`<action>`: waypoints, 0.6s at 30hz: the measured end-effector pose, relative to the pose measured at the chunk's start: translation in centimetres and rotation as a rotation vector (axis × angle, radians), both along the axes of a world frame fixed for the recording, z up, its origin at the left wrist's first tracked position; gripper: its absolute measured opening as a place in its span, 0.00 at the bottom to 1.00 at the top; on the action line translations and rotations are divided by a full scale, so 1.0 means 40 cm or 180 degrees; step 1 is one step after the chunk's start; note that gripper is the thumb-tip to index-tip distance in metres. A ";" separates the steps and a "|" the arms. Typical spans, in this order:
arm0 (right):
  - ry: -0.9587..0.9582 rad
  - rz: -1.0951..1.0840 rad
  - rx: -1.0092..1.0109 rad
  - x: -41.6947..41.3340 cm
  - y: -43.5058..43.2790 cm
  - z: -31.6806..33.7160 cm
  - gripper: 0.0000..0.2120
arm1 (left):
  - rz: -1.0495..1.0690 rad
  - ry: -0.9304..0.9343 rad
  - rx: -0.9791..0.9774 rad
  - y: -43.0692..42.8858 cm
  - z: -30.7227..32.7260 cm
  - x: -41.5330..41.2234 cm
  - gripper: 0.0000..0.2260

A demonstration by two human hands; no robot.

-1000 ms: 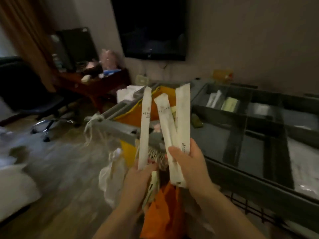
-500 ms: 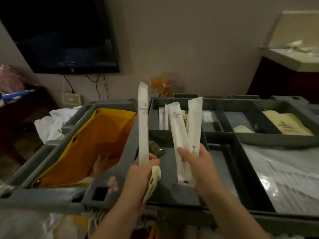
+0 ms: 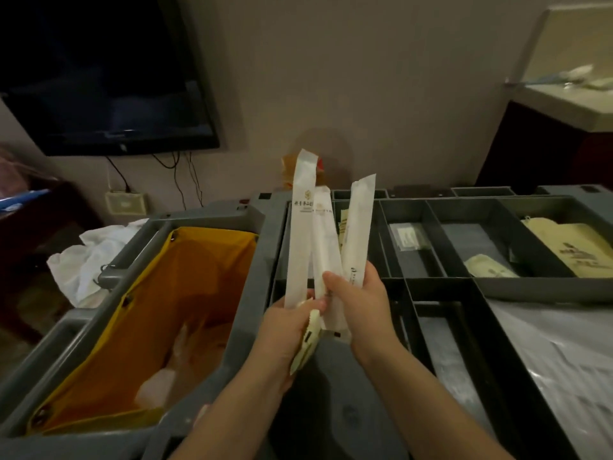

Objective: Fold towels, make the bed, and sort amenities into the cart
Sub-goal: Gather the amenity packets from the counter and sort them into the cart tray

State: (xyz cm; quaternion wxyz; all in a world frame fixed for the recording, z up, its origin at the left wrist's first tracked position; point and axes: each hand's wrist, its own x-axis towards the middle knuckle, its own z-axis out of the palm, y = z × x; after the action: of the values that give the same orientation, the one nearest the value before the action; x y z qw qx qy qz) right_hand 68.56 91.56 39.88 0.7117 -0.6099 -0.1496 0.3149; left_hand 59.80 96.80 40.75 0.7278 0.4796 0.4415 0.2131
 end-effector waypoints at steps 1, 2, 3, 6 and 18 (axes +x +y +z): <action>-0.0030 0.0005 -0.0045 0.006 0.007 -0.002 0.23 | 0.0008 0.0033 -0.0009 0.018 -0.002 0.006 0.06; -0.0080 -0.0004 -0.0103 0.013 0.014 -0.003 0.23 | -0.0007 0.0101 0.0016 0.038 -0.002 0.012 0.06; -0.0142 -0.0013 -0.0158 0.019 0.021 -0.003 0.23 | -0.0047 0.0158 0.0046 0.059 -0.003 0.019 0.05; -0.0307 -0.0057 -0.0223 0.037 0.048 0.002 0.21 | -0.0092 0.0230 0.0219 0.114 0.002 0.043 0.10; 0.0318 -0.0341 -0.0105 0.100 0.082 0.017 0.05 | -0.0334 0.0753 0.0301 0.340 -0.026 0.200 0.23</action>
State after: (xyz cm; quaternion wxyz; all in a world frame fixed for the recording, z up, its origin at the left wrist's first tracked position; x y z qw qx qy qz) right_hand 72.58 94.84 40.55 0.7240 -0.6122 -0.0758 0.3088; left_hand 67.82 110.42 39.71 0.6574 0.5576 0.4880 0.1373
